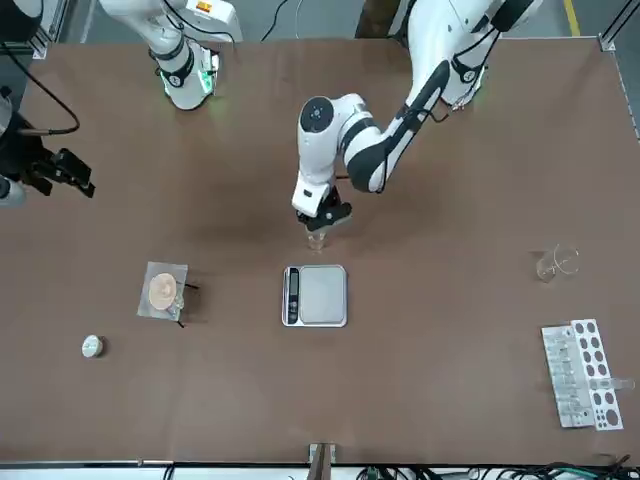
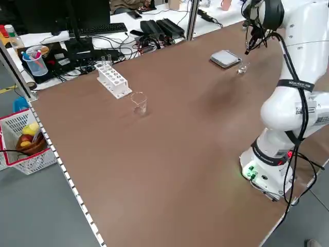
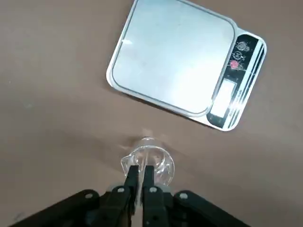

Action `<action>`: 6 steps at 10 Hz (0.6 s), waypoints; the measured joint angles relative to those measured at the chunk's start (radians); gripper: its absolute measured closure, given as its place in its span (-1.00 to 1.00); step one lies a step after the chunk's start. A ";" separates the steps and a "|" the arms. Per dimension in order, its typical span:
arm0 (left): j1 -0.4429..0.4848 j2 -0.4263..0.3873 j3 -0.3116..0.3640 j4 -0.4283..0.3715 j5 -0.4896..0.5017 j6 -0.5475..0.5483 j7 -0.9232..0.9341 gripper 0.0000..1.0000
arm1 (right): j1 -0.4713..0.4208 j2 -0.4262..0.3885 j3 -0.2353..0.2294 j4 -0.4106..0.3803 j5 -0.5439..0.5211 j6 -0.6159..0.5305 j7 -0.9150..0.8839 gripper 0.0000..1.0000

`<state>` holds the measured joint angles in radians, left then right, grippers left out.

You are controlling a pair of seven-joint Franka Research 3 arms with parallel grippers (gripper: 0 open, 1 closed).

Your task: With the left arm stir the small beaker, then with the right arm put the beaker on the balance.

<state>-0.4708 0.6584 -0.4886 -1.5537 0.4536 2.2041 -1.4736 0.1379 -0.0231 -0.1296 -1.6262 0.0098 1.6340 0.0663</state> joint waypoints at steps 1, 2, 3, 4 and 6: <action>-0.003 0.000 -0.002 0.000 -0.002 -0.014 0.000 0.85 | 0.000 0.000 0.000 0.000 0.000 0.000 -0.001 -0.99; -0.009 0.000 -0.005 0.000 -0.004 -0.032 0.000 0.85 | 0.000 0.000 0.000 0.000 0.000 0.000 -0.002 -0.99; -0.017 0.000 -0.008 0.001 -0.007 -0.044 -0.001 0.85 | 0.000 0.000 0.000 0.000 0.000 0.000 -0.002 -0.99; -0.027 0.000 -0.008 0.003 -0.017 -0.047 -0.003 0.85 | 0.000 0.000 0.000 0.000 0.000 0.000 -0.003 -0.99; -0.033 0.000 -0.008 0.012 -0.045 -0.047 -0.003 0.85 | 0.000 0.000 0.000 0.000 0.000 0.000 -0.003 -0.99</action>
<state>-0.5040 0.6582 -0.4962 -1.5413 0.4086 2.1566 -1.4767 0.1377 -0.0231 -0.1296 -1.6262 0.0098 1.6341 0.0633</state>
